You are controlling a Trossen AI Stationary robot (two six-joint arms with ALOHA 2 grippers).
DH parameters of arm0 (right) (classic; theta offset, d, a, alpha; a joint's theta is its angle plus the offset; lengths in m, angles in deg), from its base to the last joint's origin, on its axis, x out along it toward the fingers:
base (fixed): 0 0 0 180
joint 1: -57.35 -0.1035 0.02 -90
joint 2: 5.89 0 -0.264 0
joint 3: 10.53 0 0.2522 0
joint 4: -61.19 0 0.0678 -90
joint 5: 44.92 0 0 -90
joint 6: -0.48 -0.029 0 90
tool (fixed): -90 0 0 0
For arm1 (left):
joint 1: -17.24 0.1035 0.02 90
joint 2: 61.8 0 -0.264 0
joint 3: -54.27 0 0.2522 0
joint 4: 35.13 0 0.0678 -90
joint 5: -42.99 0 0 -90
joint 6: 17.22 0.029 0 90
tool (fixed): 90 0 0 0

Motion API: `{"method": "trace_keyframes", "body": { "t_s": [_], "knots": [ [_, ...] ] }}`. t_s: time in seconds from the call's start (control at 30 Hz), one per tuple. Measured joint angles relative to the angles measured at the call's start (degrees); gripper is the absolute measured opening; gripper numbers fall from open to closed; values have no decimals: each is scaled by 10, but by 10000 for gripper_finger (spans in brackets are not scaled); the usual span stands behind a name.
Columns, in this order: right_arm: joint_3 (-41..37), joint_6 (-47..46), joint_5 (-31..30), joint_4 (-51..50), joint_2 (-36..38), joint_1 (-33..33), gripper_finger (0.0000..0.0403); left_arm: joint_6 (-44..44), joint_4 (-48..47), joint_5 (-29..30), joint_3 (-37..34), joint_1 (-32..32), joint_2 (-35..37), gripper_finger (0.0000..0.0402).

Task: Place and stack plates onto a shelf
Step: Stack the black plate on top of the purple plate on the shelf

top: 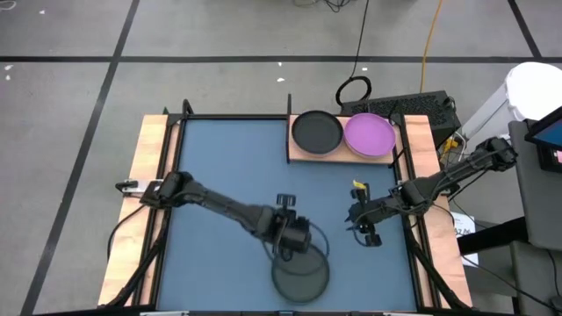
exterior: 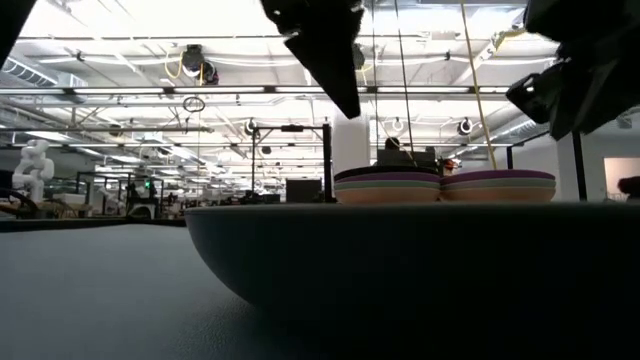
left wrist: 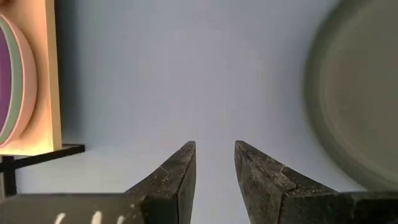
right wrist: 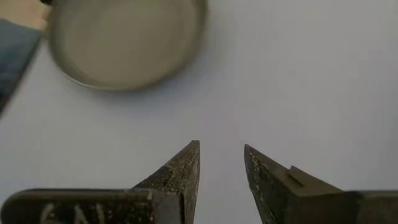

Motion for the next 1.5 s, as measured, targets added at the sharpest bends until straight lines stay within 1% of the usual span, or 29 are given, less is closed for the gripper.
{"method": "trace_keyframes", "body": {
  "t_s": [0.07, 0.1, 0.17, 0.2, 0.3, 0.43, 0.53, 0.67, 0.77, 0.9, 1.0, 1.13, 1.33, 1.5],
  "knots": [
    [0, -1, 0, 20, 0, -16, 111, -15, -4, 21, -20, -17, 2, 118],
    [0, -8, -2, 31, 0, -24, 111, -27, -11, 39, -41, -25, 8, 118],
    [0, -27, -6, 52, 0, -38, 111, -67, -13, 83, -103, -40, 33, 118],
    [0, -33, -16, 60, 0, -46, 111, -90, 1, 99, -139, -46, 51, 118],
    [0, -52, -47, 68, -6, -69, 111, -154, 67, 107, -253, -61, 115, 118],
    [0, -60, -59, 118, -41, -96, 111, -168, 234, 82, -396, -81, 202, 118],
    [4, -60, -59, 147, -79, -114, 111, -166, 382, 67, -487, -94, 260, 118],
    [28, -67, -58, 154, -128, -133, 111, -173, 554, 55, -588, -113, 300, 118],
    [54, -77, -58, 155, -161, -149, 111, -192, 672, 56, -641, -128, 304, 118],
    [99, -76, -43, 151, -205, -171, 111, -238, 777, 71, -685, -138, 287, 118],
    [138, -73, -32, 133, -242, -183, 112, -257, 810, 75, -698, -147, 278, 118],
    [195, -63, -12, 106, -299, -194, 112, -261, 822, 79, -697, -155, 272, 118],
    [280, 12, -13, 56, -388, -206, 115, -255, 833, 80, -697, -156, 272, 118],
    [314, 67, -14, 37, -433, -205, 140, -257, 835, 81, -697, -156, 272, 118]
  ]
}}
